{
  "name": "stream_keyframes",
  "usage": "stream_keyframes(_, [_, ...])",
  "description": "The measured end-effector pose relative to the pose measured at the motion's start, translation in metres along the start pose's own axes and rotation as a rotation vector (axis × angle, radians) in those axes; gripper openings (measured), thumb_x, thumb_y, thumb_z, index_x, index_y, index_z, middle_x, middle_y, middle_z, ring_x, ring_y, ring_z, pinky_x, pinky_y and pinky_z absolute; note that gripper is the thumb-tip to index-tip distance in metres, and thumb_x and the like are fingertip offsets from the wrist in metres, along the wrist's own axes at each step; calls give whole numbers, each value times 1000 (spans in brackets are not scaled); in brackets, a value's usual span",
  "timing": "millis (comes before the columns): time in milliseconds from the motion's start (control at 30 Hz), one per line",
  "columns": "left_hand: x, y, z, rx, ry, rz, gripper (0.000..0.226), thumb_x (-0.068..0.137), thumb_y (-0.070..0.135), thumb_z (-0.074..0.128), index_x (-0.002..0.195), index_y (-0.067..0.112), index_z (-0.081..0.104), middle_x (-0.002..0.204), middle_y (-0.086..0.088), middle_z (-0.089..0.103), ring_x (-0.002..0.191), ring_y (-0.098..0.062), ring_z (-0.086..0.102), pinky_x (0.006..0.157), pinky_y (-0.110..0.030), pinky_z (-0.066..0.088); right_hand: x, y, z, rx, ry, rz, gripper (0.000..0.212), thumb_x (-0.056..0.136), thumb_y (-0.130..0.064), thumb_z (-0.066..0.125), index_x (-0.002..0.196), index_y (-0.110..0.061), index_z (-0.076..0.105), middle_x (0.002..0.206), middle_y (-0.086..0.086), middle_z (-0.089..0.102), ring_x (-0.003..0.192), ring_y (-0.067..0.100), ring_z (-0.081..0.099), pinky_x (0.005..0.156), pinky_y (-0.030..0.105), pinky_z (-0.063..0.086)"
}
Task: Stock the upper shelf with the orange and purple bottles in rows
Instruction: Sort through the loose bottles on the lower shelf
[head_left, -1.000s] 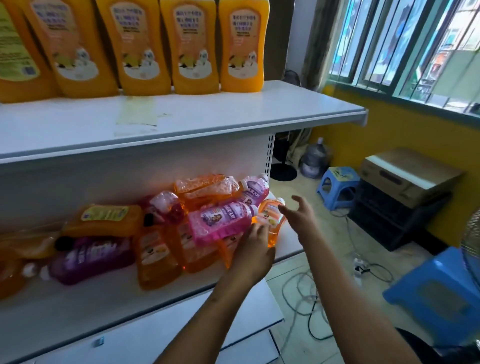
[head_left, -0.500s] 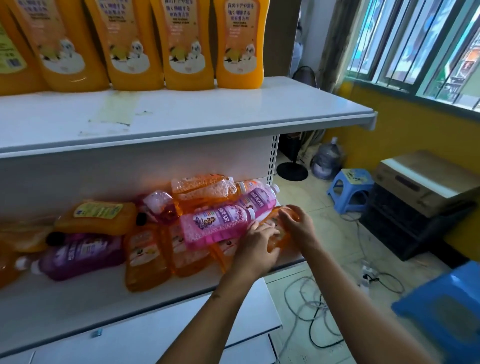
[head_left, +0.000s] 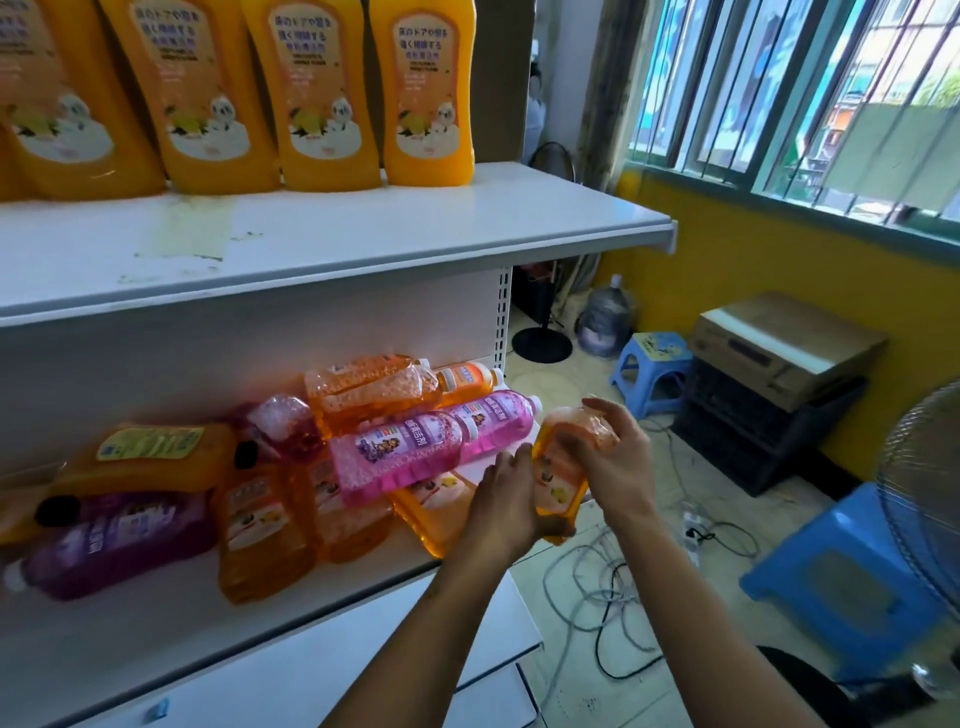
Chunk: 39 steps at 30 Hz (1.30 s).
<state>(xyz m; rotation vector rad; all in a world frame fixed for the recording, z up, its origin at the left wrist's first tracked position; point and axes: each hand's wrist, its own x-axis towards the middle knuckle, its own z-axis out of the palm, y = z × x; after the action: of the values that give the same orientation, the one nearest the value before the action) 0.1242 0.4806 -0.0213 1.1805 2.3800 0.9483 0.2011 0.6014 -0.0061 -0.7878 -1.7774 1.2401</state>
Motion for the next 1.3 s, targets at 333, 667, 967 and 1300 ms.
stream_keyframes(333, [-49,3,-30,-698,-8,240,89,79,38,81,137,70,22,128,33,56,117,3,59,86,-14,53,-6,-70,-29,502,-355,70,38,66,-8,86,95,-18,65,105,5,73,97,25,71,71,35,59])
stream_keyframes(667, [-116,-17,-69,-763,353,186,83,87,25,72,140,68,25,125,27,62,110,-1,65,82,-16,54,-38,-110,37,352,-673,16,43,76,-29,84,113,-39,63,119,-6,66,104,21,70,76,36,61])
stream_keyframes(967, [-199,-71,-137,-713,676,10,82,77,33,76,138,66,32,133,26,59,118,1,60,87,-14,51,-96,-159,124,28,-1072,-407,89,76,-44,82,137,-70,23,129,-46,41,114,-18,51,83,7,51])
stream_keyframes(1300, [-298,-120,-215,-642,844,-96,86,76,54,75,138,73,18,131,36,53,118,5,58,83,-11,51,-179,-234,224,145,-1263,-578,87,78,-28,84,143,-57,33,138,-33,42,120,-10,52,88,11,51])
